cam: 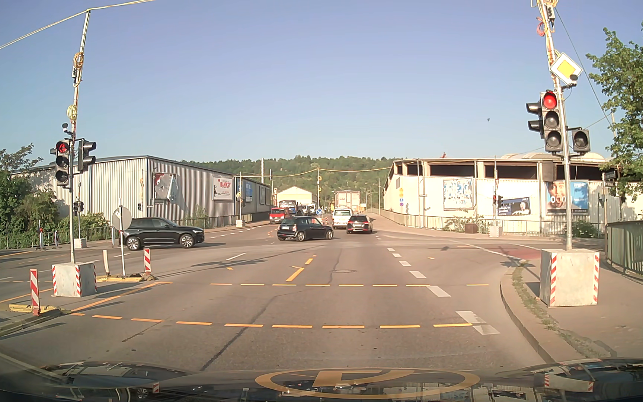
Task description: Follow the waypoints while adhering to traffic rules and regulations
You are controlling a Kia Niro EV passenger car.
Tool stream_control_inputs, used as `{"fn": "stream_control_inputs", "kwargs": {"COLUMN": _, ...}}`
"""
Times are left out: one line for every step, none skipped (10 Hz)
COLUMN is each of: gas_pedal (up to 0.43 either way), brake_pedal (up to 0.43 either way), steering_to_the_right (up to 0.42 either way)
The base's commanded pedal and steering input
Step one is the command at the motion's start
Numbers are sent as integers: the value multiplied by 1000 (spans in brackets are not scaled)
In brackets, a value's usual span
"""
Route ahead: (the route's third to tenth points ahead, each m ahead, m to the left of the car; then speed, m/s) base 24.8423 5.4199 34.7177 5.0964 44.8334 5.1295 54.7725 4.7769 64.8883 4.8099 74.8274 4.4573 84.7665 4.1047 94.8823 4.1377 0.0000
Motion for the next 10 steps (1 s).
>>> {"fn": "stream_control_inputs", "kwargs": {"gas_pedal": 0, "brake_pedal": 329, "steering_to_the_right": -3}}
{"fn": "stream_control_inputs", "kwargs": {"gas_pedal": 0, "brake_pedal": 329, "steering_to_the_right": -3}}
{"fn": "stream_control_inputs", "kwargs": {"gas_pedal": 0, "brake_pedal": 329, "steering_to_the_right": -3}}
{"fn": "stream_control_inputs", "kwargs": {"gas_pedal": 0, "brake_pedal": 329, "steering_to_the_right": -3}}
{"fn": "stream_control_inputs", "kwargs": {"gas_pedal": 0, "brake_pedal": 329, "steering_to_the_right": -3}}
{"fn": "stream_control_inputs", "kwargs": {"gas_pedal": 0, "brake_pedal": 335, "steering_to_the_right": -3}}
{"fn": "stream_control_inputs", "kwargs": {"gas_pedal": 0, "brake_pedal": 329, "steering_to_the_right": -3}}
{"fn": "stream_control_inputs", "kwargs": {"gas_pedal": 0, "brake_pedal": 329, "steering_to_the_right": -3}}
{"fn": "stream_control_inputs", "kwargs": {"gas_pedal": 0, "brake_pedal": 329, "steering_to_the_right": -3}}
{"fn": "stream_control_inputs", "kwargs": {"gas_pedal": 0, "brake_pedal": 329, "steering_to_the_right": -3}}
